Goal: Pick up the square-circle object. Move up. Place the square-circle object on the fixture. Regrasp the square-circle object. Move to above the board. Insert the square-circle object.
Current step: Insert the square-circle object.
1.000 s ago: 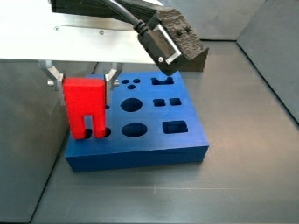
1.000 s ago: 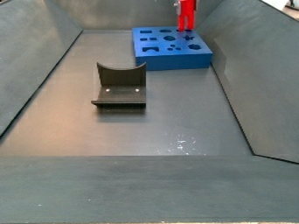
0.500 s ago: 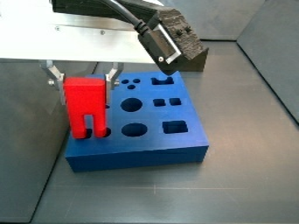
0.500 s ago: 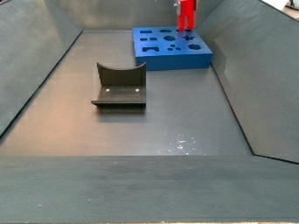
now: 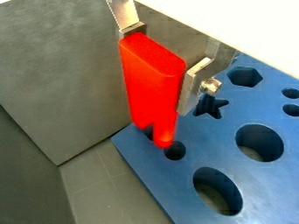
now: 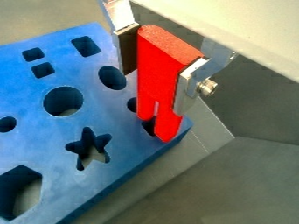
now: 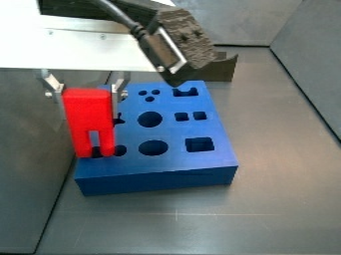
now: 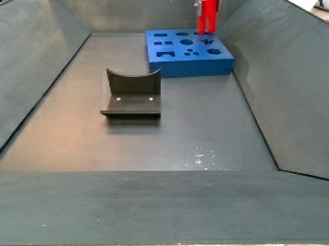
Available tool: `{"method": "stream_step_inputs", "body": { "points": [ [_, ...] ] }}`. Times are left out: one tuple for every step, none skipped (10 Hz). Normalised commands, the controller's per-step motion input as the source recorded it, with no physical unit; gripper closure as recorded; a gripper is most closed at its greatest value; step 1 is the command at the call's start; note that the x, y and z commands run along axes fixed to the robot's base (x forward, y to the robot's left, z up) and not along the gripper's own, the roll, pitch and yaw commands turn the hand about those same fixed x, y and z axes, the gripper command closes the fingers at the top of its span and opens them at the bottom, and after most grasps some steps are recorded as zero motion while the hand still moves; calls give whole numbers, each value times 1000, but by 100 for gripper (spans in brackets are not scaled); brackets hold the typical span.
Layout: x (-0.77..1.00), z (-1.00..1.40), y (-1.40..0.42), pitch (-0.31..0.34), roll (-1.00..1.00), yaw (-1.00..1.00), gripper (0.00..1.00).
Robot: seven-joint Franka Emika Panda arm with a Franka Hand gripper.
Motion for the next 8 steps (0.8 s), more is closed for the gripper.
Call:
{"method": "stream_step_inputs", "body": {
  "points": [
    [-91, -74, 0, -124, 0, 0, 100],
    [-9, -123, 0, -90, 0, 0, 100],
    [0, -103, -17, -99, 0, 0, 100],
    [0, 0, -6, -143, 0, 0, 100],
    [49, 109, -3, -117, 0, 0, 100],
    [203, 280, 0, -121, 0, 0, 100],
    [151, 146, 0, -109, 0, 0, 100],
    [17, 109, 0, -117, 0, 0, 100]
  ]
}}
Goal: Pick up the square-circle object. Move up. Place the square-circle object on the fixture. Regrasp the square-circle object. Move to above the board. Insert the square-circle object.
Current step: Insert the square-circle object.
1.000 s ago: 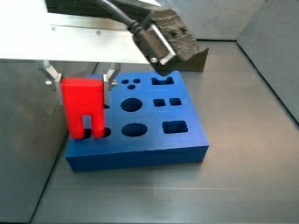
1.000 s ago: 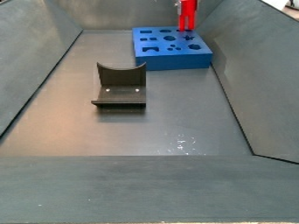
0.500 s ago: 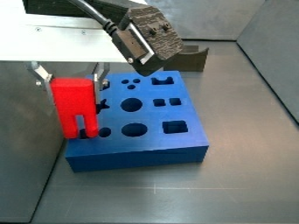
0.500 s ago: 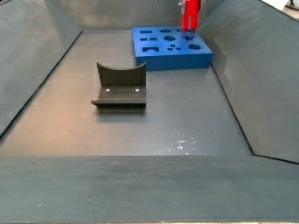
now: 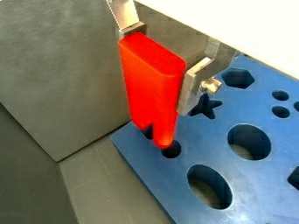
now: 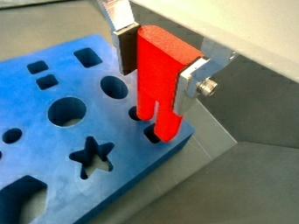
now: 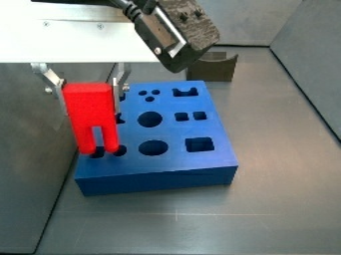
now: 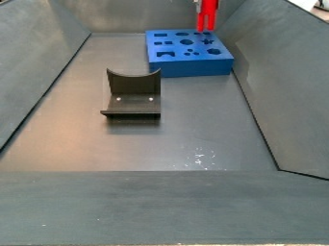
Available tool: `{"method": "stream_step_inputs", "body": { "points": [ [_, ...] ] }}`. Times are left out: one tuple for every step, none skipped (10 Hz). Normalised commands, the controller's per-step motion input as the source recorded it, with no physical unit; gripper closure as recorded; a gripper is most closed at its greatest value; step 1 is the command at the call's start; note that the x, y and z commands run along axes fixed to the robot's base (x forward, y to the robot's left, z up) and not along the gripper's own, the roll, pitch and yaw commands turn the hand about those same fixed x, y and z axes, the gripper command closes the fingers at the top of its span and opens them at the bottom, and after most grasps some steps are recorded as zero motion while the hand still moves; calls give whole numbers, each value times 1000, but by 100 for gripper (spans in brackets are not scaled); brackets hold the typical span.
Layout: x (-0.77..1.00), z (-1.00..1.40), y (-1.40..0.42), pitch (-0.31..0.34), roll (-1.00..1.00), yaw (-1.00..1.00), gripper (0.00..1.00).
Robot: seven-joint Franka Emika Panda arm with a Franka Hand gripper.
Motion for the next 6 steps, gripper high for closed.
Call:
{"method": "stream_step_inputs", "body": {
  "points": [
    [0, 3, 0, -84, 0, -20, 100],
    [0, 0, -3, -4, 21, 0, 100],
    [-17, 0, -14, -29, 13, 0, 100],
    [-34, -40, 0, -77, 21, 11, 100],
    [-183, 0, 0, -270, 0, 6, 100],
    [-240, 0, 0, -294, 0, 14, 100]
  ]
}}
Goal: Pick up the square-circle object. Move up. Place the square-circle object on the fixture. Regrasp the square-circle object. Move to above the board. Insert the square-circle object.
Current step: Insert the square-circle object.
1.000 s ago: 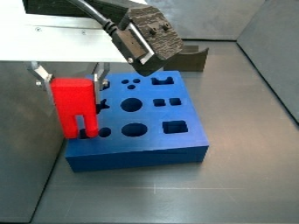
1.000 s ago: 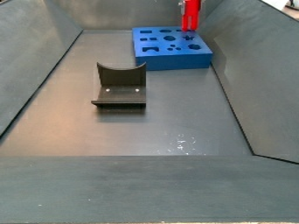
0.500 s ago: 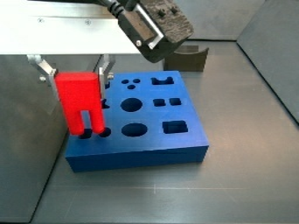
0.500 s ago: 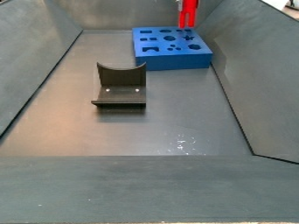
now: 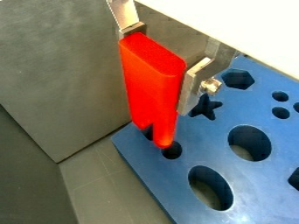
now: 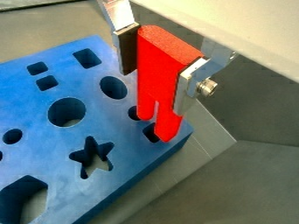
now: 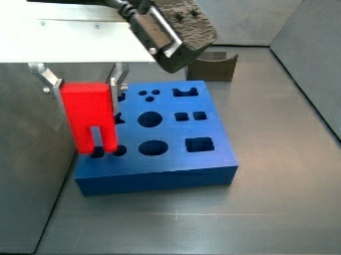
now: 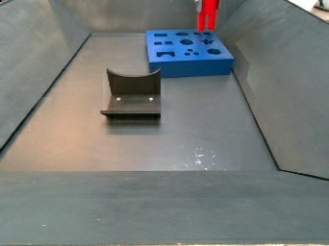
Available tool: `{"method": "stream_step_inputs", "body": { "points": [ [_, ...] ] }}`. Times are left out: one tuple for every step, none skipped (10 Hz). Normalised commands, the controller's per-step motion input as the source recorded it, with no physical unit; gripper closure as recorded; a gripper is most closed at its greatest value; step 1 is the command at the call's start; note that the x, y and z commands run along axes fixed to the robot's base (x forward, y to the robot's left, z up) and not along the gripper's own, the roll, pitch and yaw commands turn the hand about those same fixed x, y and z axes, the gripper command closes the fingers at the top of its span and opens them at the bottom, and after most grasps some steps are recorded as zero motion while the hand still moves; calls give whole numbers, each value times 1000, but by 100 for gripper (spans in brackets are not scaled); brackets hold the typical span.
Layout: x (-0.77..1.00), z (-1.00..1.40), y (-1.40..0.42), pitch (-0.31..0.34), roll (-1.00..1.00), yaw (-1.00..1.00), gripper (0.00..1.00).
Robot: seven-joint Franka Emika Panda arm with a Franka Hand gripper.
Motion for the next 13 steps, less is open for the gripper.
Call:
{"method": "stream_step_inputs", "body": {
  "points": [
    [-11, 0, 0, -29, 0, 0, 100],
    [-6, -94, 0, -89, 0, 0, 100],
    [0, -329, 0, -203, 0, 0, 100],
    [51, -331, 0, -356, -24, 0, 100],
    [86, -251, 0, -383, -21, 0, 100],
    [100, -106, 0, -366, -11, 0, 100],
    [0, 0, 0, -279, 0, 0, 100],
    [-169, 0, 0, -231, 0, 91, 100],
    [-271, 0, 0, -260, 0, 166, 100],
    [-294, 49, 40, -287, -26, 200, 100],
    [-226, 91, 3, -333, -30, 106, 100],
    [-97, 14, 0, -340, -4, 0, 100],
    [-80, 0, 0, -291, 0, 0, 100]
  ]
}}
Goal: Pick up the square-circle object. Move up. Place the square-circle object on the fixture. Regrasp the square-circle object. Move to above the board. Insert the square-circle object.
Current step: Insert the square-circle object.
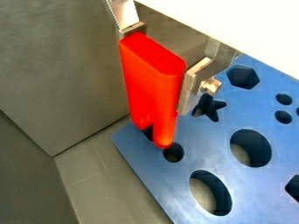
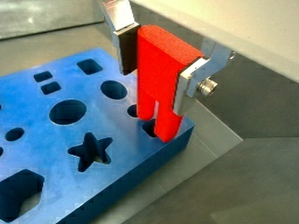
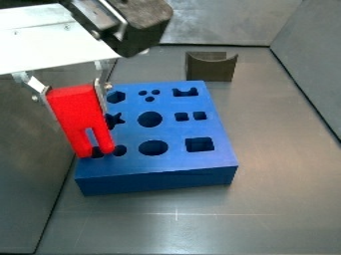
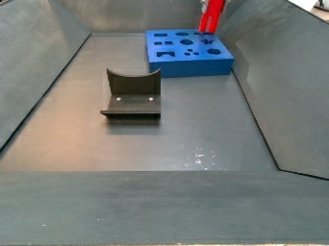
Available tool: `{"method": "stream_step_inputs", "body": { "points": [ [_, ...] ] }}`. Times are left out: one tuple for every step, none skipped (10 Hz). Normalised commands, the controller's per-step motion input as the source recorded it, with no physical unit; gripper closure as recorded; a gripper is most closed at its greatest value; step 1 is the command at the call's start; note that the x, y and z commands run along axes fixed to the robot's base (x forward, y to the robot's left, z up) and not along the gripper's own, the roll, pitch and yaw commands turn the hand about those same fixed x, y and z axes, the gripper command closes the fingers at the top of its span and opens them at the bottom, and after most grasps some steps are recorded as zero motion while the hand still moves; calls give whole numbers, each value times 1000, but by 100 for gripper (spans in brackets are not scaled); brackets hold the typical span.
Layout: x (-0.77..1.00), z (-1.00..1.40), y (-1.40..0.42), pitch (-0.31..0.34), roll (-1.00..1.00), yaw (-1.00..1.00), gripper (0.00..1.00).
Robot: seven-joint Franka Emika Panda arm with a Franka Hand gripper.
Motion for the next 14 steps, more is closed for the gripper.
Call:
{"method": "stream_step_inputs", "body": {
  "points": [
    [-51, 0, 0, -246, 0, 0, 100],
    [0, 0, 0, -163, 0, 0, 100],
    [0, 0, 0, -74, 13, 0, 100],
    [283, 111, 0, -47, 7, 0, 100],
    [637, 66, 151, 0, 0, 0, 100],
    [803, 0, 231, 0, 0, -11, 100],
    [926, 0, 389, 39, 0, 0, 100],
    [471, 0, 63, 51, 0, 43, 100],
    [0, 0, -60, 0, 47, 0, 100],
    [-26, -231, -294, 0, 223, 89, 100],
    [-3, -89, -277, 0, 173, 114, 100],
    [0, -17, 0, 0, 0, 0, 100],
    [-189, -114, -43, 0, 110, 120, 100],
    [-71, -37, 0, 0, 46, 194, 100]
  ]
}}
